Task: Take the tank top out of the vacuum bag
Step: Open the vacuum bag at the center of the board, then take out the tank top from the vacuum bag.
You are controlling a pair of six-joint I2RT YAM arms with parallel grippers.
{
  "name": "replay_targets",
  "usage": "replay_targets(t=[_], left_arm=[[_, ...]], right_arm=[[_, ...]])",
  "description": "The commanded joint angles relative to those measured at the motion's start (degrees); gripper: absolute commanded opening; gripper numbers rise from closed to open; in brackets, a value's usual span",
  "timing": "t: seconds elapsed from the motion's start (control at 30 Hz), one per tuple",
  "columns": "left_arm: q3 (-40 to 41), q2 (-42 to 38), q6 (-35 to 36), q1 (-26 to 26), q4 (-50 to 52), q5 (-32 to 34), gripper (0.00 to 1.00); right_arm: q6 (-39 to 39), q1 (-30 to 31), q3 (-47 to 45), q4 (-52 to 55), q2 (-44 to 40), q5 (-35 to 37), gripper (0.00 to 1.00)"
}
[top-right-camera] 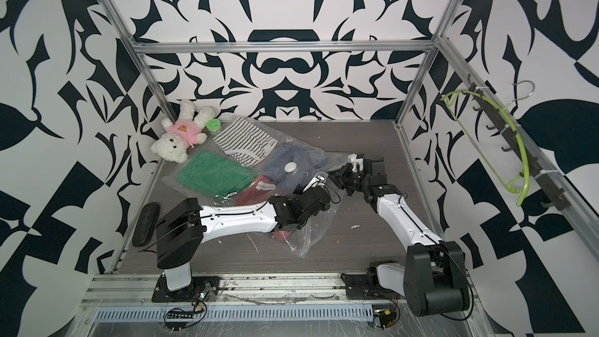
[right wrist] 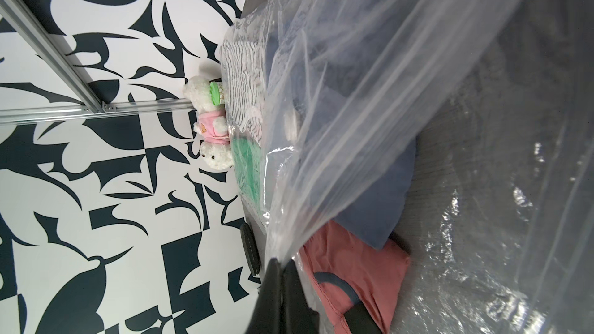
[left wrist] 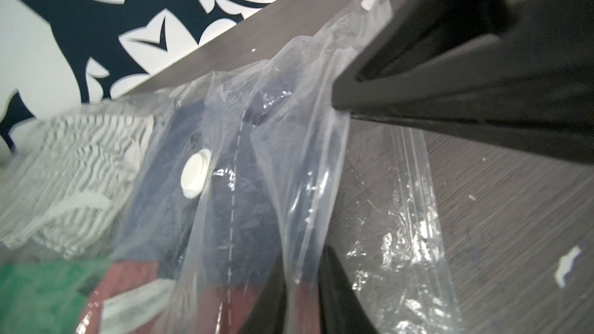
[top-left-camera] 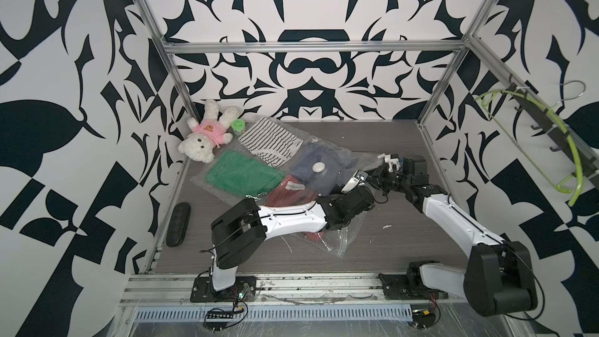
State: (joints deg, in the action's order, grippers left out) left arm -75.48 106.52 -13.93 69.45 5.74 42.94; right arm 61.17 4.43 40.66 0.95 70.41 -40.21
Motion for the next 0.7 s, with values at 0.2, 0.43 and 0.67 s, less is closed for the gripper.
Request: replay_targets(t=[0.2,0.43,0.67], left_arm=[[0.48,-3.3,-0.04,-0.46,-0.4,2.76,0.0],[0.79,-4.22,0.34,-0.87,-0.92,2.32,0.0],[0.99,-3.95,0.48,-1.27,-1.26,1.62,0.0]], right_arm=[[-9.0,-0.39,4.83,6.78,-4.0,4.5,0.32],[-7.62,-0.47,-8.25,4.58,-13.61,11.06,0.57],[-7.0,0.25,-14.15,-9.97,-6.91,6.92,0.59]])
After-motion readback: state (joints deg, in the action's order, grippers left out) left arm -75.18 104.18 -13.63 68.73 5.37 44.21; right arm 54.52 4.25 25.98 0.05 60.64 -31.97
